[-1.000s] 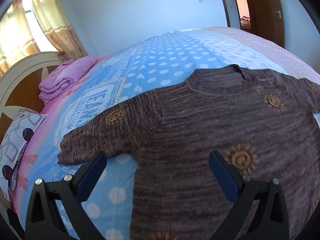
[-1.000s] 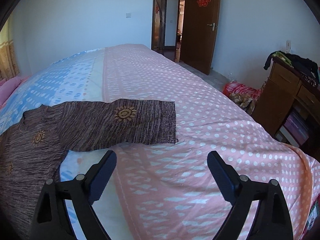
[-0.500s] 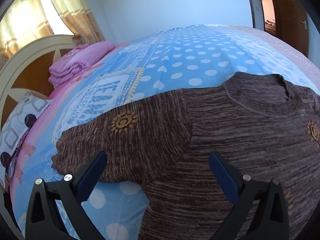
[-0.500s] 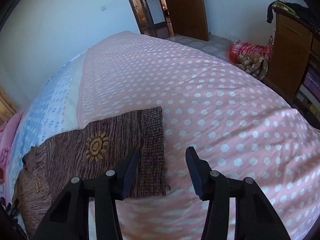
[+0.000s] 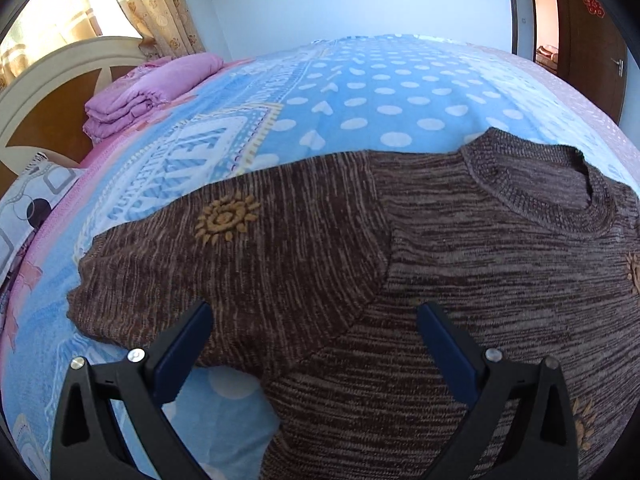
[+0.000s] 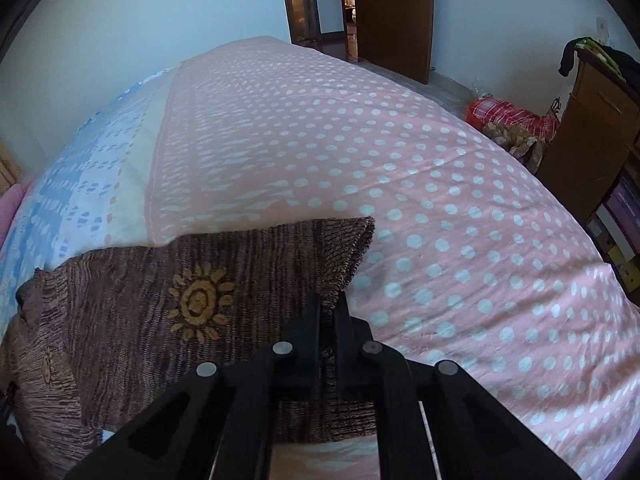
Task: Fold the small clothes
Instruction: 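Move the right tool to the sweater sleeve cuff and grasp it, then fold the held sleeve across the sweater body with the right tool while the left tool presses the body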
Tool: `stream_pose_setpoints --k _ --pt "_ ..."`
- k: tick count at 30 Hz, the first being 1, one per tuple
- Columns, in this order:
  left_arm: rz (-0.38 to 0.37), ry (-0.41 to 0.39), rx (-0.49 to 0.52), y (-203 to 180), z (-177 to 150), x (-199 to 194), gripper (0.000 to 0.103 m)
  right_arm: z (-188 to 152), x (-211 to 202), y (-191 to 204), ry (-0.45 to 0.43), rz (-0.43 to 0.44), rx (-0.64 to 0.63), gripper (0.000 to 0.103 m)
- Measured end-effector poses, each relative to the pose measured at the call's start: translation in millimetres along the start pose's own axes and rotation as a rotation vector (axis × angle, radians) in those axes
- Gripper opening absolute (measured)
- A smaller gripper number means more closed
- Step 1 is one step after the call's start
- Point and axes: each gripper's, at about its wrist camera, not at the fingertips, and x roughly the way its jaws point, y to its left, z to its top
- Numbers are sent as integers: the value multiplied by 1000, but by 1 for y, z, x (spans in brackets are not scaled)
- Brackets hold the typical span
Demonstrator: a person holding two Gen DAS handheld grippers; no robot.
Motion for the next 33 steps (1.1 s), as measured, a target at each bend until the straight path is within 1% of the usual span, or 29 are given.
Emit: stream_pose_setpoints --k 5,12,17,26,30,33 --pt "-16 -12 -28 5 -2 -2 103 14 -36 32 -80 15 -48 5" --pt "-36 -37 -33 7 -3 -5 103 24 -79 86 -130 39 -142 5" --pt "-54 -43 -52 11 -3 -5 103 23 -103 125 -138 67 -209 5" --pt "-81 -53 -70 15 -5 -6 103 12 -135 203 -114 152 -311 5" --pt "-95 -46 -86 18 -5 -3 103 2 -137 238 -106 194 -346 5" --pt "-98 -46 -88 18 -6 -3 103 -10 -126 268 -93 244 -351 5"
